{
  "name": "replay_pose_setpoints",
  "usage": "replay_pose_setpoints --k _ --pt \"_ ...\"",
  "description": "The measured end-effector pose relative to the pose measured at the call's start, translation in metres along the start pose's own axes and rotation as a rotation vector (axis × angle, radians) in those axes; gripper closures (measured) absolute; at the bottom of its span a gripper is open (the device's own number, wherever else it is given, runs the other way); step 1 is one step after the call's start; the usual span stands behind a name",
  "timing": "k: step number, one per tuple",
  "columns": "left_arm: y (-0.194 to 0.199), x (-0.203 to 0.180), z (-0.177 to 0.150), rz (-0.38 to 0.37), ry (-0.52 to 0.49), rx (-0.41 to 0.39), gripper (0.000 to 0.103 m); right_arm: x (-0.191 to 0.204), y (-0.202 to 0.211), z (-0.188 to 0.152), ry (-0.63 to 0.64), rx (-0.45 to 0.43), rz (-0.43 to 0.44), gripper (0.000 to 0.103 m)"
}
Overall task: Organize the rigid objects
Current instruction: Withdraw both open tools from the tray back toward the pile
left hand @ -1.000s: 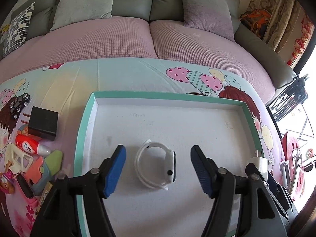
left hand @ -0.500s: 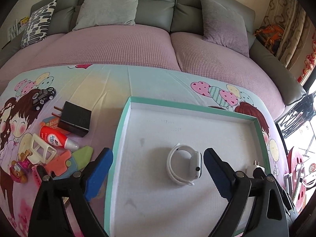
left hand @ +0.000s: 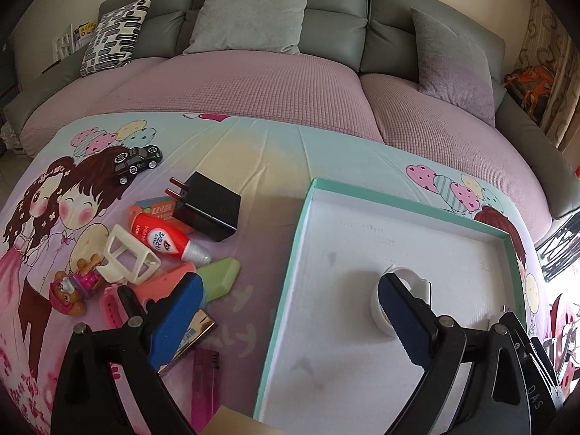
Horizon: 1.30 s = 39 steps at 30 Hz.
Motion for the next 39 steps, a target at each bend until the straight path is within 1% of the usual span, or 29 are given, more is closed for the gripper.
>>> replay_pose_setpoints --k 5,9,13,15,18,20,22,25,27,31,35,39 --pt "0.002 0.008 -0.001 -0.022 0.044 -0.017 0.005 0.003 -0.002 -0.001 0.005 0.005 0.004 0.0" --pt "0.004 0.009 -0.002 -0.029 0.053 -0.023 0.005 0.006 0.0 0.0 0.01 -0.005 0.013 0.0" --pt "0.014 0.015 0.0 -0.054 0.075 -0.047 0.005 0.014 0.004 0.001 0.025 -0.019 0.044 0.0" --pt "0.017 0.017 0.001 -0.072 0.081 -0.054 0.005 0.02 0.007 0.002 0.027 -0.032 0.071 0.0" --pt "0.022 0.021 0.0 -0.08 0.085 -0.061 0.005 0.03 0.01 0.002 0.036 -0.039 0.114 0.0" --pt "0.025 0.027 0.001 -0.073 0.093 -0.071 0.005 0.04 0.011 0.001 0.063 -0.037 0.123 0.0" --pt "0.029 0.035 0.002 -0.069 0.11 -0.086 0.005 0.048 0.011 -0.001 0.097 -0.032 0.113 0.0" --pt "0.035 0.054 0.003 -0.037 0.14 -0.102 0.005 0.061 0.01 -0.005 0.141 -0.022 0.114 0.0" --pt "0.04 0.07 0.003 0.004 0.162 -0.113 0.005 0.069 0.01 -0.007 0.156 -0.019 0.126 0.0" --pt "0.052 0.106 0.002 0.068 0.217 -0.15 0.005 0.092 0.014 -0.011 0.179 -0.018 0.196 0.0" --pt "0.062 0.139 0.0 0.088 0.282 -0.172 0.005 0.122 0.023 -0.017 0.227 -0.032 0.266 0.0" --pt "0.072 0.168 -0.001 0.113 0.324 -0.193 0.005 0.152 0.031 -0.025 0.273 -0.037 0.325 0.0"
Point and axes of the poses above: each gripper's, at about its wrist camera, not at the fingertips, and y roughly against the way its jaws point, x to its left, z to its top, the point moved 8 cm from there along -y, roughly the way its jaws point, and after that the axes turned 6 degrees about x, right-handed, at the moved point
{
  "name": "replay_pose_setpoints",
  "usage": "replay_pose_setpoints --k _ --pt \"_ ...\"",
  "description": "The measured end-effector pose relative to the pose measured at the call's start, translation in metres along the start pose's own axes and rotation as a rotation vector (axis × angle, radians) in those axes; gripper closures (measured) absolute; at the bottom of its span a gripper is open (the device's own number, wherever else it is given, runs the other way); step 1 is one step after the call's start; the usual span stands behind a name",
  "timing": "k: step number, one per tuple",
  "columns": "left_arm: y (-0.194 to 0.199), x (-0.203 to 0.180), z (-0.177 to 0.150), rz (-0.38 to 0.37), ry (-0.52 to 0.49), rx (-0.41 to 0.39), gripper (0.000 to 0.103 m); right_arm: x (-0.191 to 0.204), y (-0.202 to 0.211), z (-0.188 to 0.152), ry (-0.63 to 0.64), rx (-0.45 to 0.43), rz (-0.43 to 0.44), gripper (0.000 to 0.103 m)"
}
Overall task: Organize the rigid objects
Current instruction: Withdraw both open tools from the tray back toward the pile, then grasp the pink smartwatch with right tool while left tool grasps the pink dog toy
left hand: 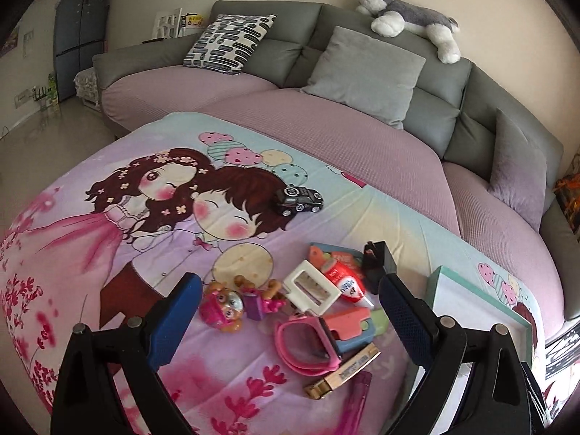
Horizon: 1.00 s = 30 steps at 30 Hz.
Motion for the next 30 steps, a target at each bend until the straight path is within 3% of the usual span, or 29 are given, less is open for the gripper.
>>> replay_pose_setpoints --k 15,21,30 --pt "-0.025 0.074 -0.009 0.114 -0.013 0.149 0.005 0.118 -0.036 -0.04 0.287 0.111 0.104 0.0" --pt "-0.037 0.079 -0.018 0.074 -0.003 0.214 0.005 0.141 -0.052 -0.062 0.403 0.17 0.104 0.0" --pt "-0.058 0.069 -0.027 0.007 -0.006 0.266 0.005 0.147 -0.065 -0.074 0.407 0.218 0.124 0.003"
Point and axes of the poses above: each gripper's, at about its wrist camera, not at the fingertips, and y roughly against the way its jaws point, x to its left, z to its top, the point moved 8 cm from there along -y, roughly the way its jaws point, and after that the axes turned 6 degrees about x, right-handed, at the moved point
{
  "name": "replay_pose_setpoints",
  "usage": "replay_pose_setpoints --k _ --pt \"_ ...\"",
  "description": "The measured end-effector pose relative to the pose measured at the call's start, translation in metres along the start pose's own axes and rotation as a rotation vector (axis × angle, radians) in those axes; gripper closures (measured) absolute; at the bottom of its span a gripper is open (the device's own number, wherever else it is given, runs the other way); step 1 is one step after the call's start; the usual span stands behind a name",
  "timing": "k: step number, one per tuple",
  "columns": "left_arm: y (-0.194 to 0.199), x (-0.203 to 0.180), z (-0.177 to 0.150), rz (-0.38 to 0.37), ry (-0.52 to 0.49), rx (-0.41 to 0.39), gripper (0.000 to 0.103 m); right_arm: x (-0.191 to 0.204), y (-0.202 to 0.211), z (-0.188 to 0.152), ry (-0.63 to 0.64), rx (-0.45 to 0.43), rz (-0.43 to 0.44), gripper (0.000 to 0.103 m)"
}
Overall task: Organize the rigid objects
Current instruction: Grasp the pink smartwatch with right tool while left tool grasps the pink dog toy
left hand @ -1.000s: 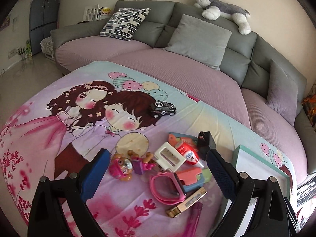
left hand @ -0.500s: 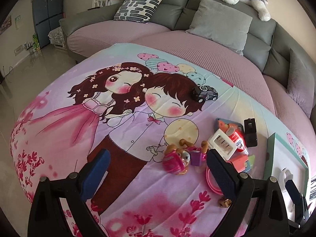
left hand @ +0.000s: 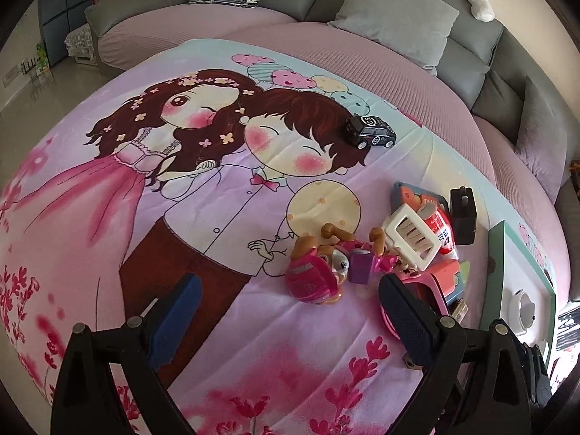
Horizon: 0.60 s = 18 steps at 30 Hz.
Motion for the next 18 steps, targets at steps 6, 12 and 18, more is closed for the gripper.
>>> replay_pose_setpoints --k 6,12,18 --pt "-0.013 -0.005 0.002 -0.029 0.013 0.01 0.005 0.007 -0.006 0.007 -0.021 -0.014 0.005 0.019" --pt "-0.023 -0.005 0.003 -0.036 0.025 0.019 0.005 0.01 -0.016 0.008 -0.029 -0.003 0.001 0.033" --pt "-0.025 -0.008 0.004 -0.047 0.015 0.014 0.018 0.013 -0.017 0.011 -0.034 -0.014 0.001 0.05"
Point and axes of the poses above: each gripper's, at about its wrist camera, not at the fingertips, and y roughly against the way its jaws point, x to its left, z to its top, the point moved 8 cm from there along -y, roughly the way its jaws point, and after that the axes turned 6 degrees about x, right-handed, at the moved point
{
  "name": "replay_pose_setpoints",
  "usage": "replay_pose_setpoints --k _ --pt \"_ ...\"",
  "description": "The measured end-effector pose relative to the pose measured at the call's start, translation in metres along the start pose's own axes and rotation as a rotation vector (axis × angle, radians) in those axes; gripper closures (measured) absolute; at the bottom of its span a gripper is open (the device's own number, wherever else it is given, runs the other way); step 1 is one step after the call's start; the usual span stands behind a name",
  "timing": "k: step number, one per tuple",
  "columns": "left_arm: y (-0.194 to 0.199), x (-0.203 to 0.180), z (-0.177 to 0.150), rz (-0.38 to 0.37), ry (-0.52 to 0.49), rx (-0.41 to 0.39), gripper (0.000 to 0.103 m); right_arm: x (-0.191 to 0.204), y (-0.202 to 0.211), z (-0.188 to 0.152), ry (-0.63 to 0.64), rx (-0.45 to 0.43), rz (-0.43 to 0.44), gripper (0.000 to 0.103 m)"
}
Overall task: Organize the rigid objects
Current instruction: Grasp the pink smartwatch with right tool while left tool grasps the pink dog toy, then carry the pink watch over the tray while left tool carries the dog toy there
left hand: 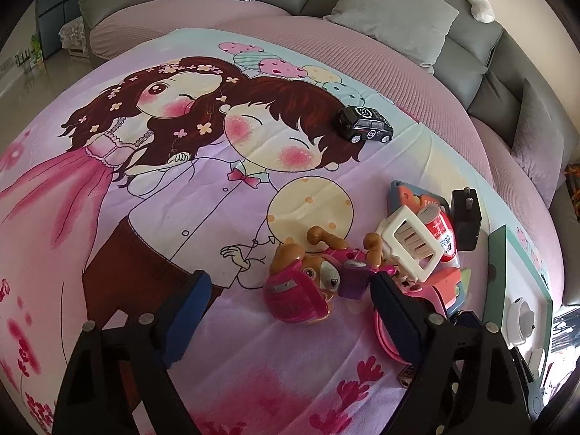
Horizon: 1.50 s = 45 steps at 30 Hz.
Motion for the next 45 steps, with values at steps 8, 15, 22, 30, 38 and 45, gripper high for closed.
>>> replay_pose_setpoints --k 8,15,22,30,38,45 --pt "0.002 -0.013 -0.002 -0.059 -0.037 -0.003 0.044 0.002 -0.004 -0.003 -0.01 0.02 0.027 0.081" --pt "0.008 -0.011 -0.002 -0.056 -0.038 -0.02 0.044 0.001 0.003 -0.001 -0.024 -0.001 0.04 0.083" --pt "0.036 -0.014 0.004 -0.063 -0.053 -0.093 0.044 -0.008 0.031 0.011 -0.052 -0.086 0.04 0.083" --pt "0.068 -0.025 0.011 -0.083 -0.076 -0.175 0.044 -0.024 0.057 0.019 -0.086 -0.15 0.025 0.083" --pt "0.079 -0.06 0.007 -0.099 -0.148 -0.206 0.044 -0.057 0.078 0.02 -0.153 -0.193 -0.007 0.083" --pt "0.085 -0.101 -0.005 -0.127 -0.231 -0.216 0.044 -0.105 0.097 0.013 -0.285 -0.219 -0.021 0.083"
Point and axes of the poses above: each gripper's, at about its wrist camera, not at the fingertips, and y roughly against the way its jaws point, x to its left, z to its top, the point moved 8 cm from there along -y, roughly the way its jaws point, and after that the axes turned 6 degrees about x, right-handed, at the moved point
